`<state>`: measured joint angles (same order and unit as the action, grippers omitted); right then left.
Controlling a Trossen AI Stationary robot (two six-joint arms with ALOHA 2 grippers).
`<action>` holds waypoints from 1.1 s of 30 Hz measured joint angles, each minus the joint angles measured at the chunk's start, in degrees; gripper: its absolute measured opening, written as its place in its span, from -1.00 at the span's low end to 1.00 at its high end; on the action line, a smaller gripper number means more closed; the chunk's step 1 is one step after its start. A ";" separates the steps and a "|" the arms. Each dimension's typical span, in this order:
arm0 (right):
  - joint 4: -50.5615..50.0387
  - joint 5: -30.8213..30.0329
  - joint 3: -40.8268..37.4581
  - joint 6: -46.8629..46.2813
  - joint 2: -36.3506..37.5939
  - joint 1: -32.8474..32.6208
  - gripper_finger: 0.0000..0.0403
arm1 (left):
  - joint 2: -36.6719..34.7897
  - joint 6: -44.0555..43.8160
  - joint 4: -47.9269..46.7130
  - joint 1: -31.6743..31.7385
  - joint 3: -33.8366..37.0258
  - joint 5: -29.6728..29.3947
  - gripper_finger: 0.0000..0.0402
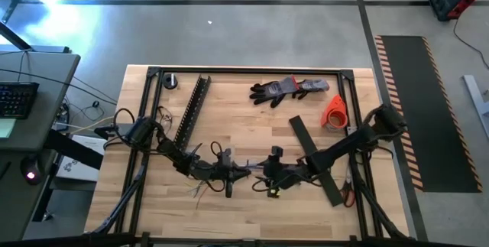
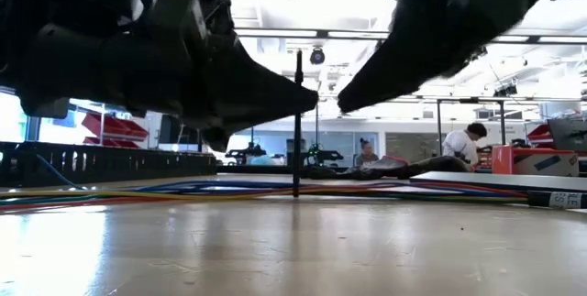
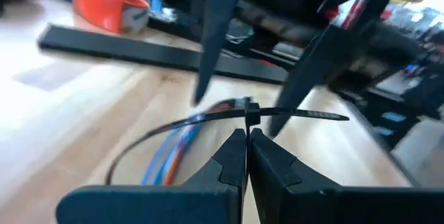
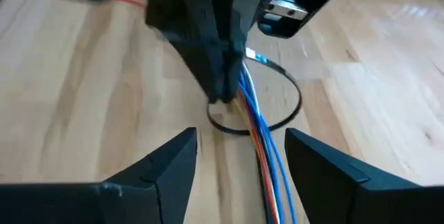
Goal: Ziptie cables
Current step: Wrap the cables wires with the black zip tie
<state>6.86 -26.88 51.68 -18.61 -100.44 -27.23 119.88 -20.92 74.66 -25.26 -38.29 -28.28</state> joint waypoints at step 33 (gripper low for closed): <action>2.37 -2.52 0.07 -20.02 -4.35 0.62 0.08 | 11.42 7.70 6.67 5.39 -4.69 5.17 -1.00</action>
<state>9.23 -29.40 51.75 -38.63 -104.79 -26.61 131.31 -13.21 81.33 -19.87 -42.98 -23.11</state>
